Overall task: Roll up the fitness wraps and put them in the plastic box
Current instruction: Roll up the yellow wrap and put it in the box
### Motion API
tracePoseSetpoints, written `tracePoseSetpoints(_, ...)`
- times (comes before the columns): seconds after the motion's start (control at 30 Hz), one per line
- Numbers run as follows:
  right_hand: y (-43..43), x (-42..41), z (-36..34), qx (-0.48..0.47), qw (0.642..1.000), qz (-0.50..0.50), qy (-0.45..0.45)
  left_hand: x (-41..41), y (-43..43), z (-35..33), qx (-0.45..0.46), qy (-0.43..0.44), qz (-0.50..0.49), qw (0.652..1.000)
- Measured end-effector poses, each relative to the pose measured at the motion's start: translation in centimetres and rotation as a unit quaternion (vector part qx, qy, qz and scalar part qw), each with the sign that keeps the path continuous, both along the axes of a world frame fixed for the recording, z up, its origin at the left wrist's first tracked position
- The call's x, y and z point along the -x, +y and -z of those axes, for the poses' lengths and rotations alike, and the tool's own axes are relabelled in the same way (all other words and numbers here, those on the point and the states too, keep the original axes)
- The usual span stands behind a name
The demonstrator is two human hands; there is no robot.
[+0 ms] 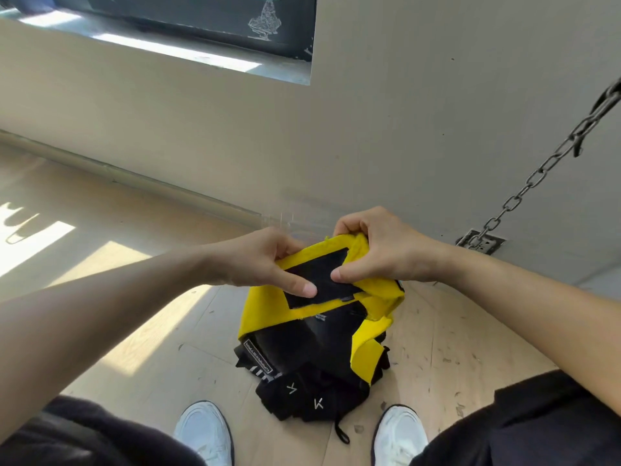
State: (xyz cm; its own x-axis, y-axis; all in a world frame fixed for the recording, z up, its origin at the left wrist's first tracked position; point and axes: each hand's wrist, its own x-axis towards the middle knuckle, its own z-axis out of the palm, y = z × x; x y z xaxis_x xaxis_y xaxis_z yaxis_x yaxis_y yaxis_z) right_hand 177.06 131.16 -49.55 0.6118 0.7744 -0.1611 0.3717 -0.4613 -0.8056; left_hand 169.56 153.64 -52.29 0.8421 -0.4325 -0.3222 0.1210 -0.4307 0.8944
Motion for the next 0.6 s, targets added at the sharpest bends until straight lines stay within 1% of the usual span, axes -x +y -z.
tracePoseSetpoints(0.1, -0.1, -0.4, -0.2, 0.015, 1.0, -0.004, 0.003, 0.1, -0.4, 0.0, 0.001, -0.005, -0.02, 1.0)
tracePoseSetpoints(0.23, -0.4, -0.3, -0.5, 0.047, 0.997, -0.04, 0.053, -0.1, -0.7, 0.0, -0.015, -0.024, -0.009, 1.0)
tracePoseSetpoints(0.43, -0.6, -0.4, -1.4, 0.009, 0.997, -0.019, 0.07, -0.3, -0.9, -0.5, -0.001, -0.056, -0.029, 0.998)
tracePoseSetpoints(0.5, -1.5, -0.9, -2.3, -0.007, 0.996, -0.016, 0.088, -0.4, -0.2, -0.4, -0.026, -0.049, -0.013, 0.998)
tracePoseSetpoints(0.6, -3.0, -1.7, -2.9, -0.012, 0.996, -0.022, 0.091, -0.5, 1.0, 0.6, -0.07, -0.013, 0.003, 0.997)
